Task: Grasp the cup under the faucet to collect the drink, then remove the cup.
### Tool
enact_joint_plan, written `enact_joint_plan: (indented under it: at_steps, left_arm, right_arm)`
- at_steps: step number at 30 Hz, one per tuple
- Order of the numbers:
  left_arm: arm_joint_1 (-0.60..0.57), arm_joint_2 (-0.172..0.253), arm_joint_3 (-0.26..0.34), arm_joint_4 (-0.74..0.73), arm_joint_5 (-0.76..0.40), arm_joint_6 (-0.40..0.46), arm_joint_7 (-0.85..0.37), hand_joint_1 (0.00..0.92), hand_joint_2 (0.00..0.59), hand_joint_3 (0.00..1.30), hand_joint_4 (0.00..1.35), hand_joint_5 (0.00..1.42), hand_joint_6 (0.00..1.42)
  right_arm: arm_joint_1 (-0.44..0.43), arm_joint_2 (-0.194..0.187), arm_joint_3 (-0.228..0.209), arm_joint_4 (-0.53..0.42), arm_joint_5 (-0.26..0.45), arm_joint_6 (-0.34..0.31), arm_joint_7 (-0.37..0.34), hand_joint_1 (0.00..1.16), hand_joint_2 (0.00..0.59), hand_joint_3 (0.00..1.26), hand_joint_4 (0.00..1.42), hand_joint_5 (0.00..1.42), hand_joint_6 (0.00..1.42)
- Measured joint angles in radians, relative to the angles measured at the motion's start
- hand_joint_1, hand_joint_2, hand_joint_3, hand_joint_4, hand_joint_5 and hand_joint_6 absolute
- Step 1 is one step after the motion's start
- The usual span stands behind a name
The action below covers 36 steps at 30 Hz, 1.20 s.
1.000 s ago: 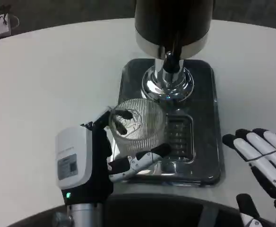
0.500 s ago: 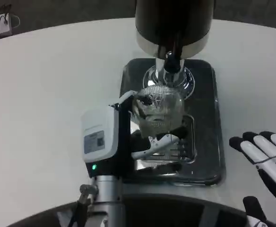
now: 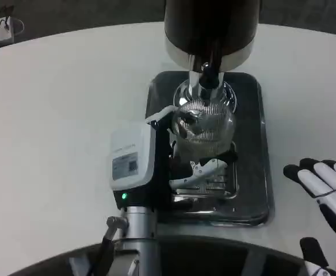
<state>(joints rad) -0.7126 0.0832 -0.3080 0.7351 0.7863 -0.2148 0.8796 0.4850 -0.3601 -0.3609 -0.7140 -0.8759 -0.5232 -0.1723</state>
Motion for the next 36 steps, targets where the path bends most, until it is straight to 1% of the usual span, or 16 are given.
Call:
enact_joint_plan:
  at_steps: [1, 3, 6, 8, 11, 13, 15, 17, 20, 23, 26, 27, 29, 32, 36]
  left_arm:
    - [0.003, 0.003, -0.002, -0.001, -0.001, -0.003, -0.004, 0.171, 0.023, 0.31, 0.13, 0.5, 0.49]
    - [0.013, 0.012, -0.006, -0.008, -0.015, -0.015, -0.016, 0.156, 0.028, 0.25, 0.07, 0.46, 0.43]
    - [0.015, 0.023, -0.008, -0.013, -0.035, -0.02, -0.042, 0.129, 0.031, 0.21, 0.03, 0.41, 0.39]
    - [0.016, 0.028, -0.012, -0.016, -0.037, -0.023, -0.056, 0.105, 0.031, 0.2, 0.02, 0.39, 0.36]
    - [0.031, 0.033, -0.016, -0.033, -0.037, -0.023, -0.063, 0.01, 0.003, 0.17, 0.0, 0.36, 0.33]
    - [0.051, 0.036, -0.016, -0.062, -0.038, -0.025, -0.066, 0.0, 0.0, 0.12, 0.0, 0.32, 0.27]
    - [0.07, 0.04, -0.011, -0.096, -0.053, -0.032, -0.081, 0.0, 0.0, 0.11, 0.0, 0.3, 0.24]
    - [0.111, 0.05, -0.001, -0.168, -0.081, -0.055, -0.109, 0.0, 0.0, 0.1, 0.0, 0.29, 0.23]
    - [0.165, 0.06, 0.021, -0.256, -0.089, -0.056, -0.128, 0.0, 0.0, 0.1, 0.0, 0.28, 0.21]
    - [0.264, 0.063, 0.063, -0.425, -0.11, -0.042, -0.142, 0.0, 0.0, 0.09, 0.0, 0.25, 0.19]
    - [0.335, 0.064, 0.106, -0.582, -0.116, -0.019, -0.166, 0.0, 0.037, 0.06, 0.0, 0.22, 0.16]
    - [0.344, 0.064, 0.114, -0.612, -0.118, -0.014, -0.172, 0.0, 0.052, 0.04, 0.0, 0.2, 0.15]
    - [0.391, 0.058, 0.131, -0.746, -0.12, 0.015, -0.229, 0.0, 0.072, 0.01, 0.0, 0.16, 0.11]
    - [0.425, 0.044, 0.132, -0.902, -0.107, 0.057, -0.302, 0.0, 0.096, 0.0, 0.0, 0.12, 0.06]
    - [0.447, 0.003, 0.117, -1.059, -0.103, 0.143, -0.42, 0.0, 0.117, 0.0, 0.0, 0.1, 0.04]
  right_arm:
    - [0.0, 0.0, 0.0, 0.0, 0.0, 0.0, 0.0, 0.2, 0.586, 0.15, 0.12, 0.15, 0.21]
    - [0.0, 0.0, -0.001, 0.001, 0.002, 0.0, 0.0, 0.2, 0.586, 0.15, 0.12, 0.15, 0.21]
    - [0.0, 0.0, -0.001, 0.002, 0.006, -0.003, 0.0, 0.2, 0.584, 0.15, 0.12, 0.15, 0.21]
    - [0.0, 0.0, -0.001, 0.003, 0.006, -0.004, 0.0, 0.2, 0.583, 0.15, 0.12, 0.16, 0.21]
    - [-0.002, 0.0, -0.001, 0.004, 0.006, -0.004, 0.0, 0.2, 0.581, 0.15, 0.12, 0.16, 0.21]
    - [-0.004, 0.0, -0.001, 0.006, 0.006, -0.005, 0.0, 0.2, 0.581, 0.15, 0.12, 0.16, 0.21]
    - [-0.006, 0.001, 0.0, 0.008, 0.006, -0.005, 0.0, 0.2, 0.581, 0.15, 0.12, 0.16, 0.21]
    - [-0.006, 0.003, 0.0, 0.01, 0.006, -0.006, 0.0, 0.2, 0.581, 0.15, 0.12, 0.16, 0.21]
    - [-0.007, 0.003, 0.001, 0.013, 0.007, -0.011, 0.0, 0.19, 0.577, 0.15, 0.12, 0.16, 0.21]
    - [-0.006, 0.006, 0.003, 0.017, 0.008, -0.015, -0.001, 0.19, 0.575, 0.15, 0.12, 0.16, 0.21]
    - [-0.006, 0.006, 0.004, 0.023, 0.009, -0.018, -0.001, 0.18, 0.573, 0.15, 0.12, 0.16, 0.21]
    - [-0.007, 0.006, 0.004, 0.025, 0.009, -0.018, -0.001, 0.18, 0.573, 0.15, 0.12, 0.16, 0.21]
    - [-0.008, 0.006, 0.008, 0.032, 0.01, -0.022, -0.001, 0.18, 0.572, 0.15, 0.12, 0.16, 0.22]
    - [-0.01, 0.007, 0.01, 0.039, 0.01, -0.022, -0.001, 0.18, 0.572, 0.15, 0.12, 0.16, 0.22]
    - [-0.009, 0.009, 0.013, 0.039, 0.01, -0.022, -0.001, 0.17, 0.571, 0.15, 0.12, 0.16, 0.22]
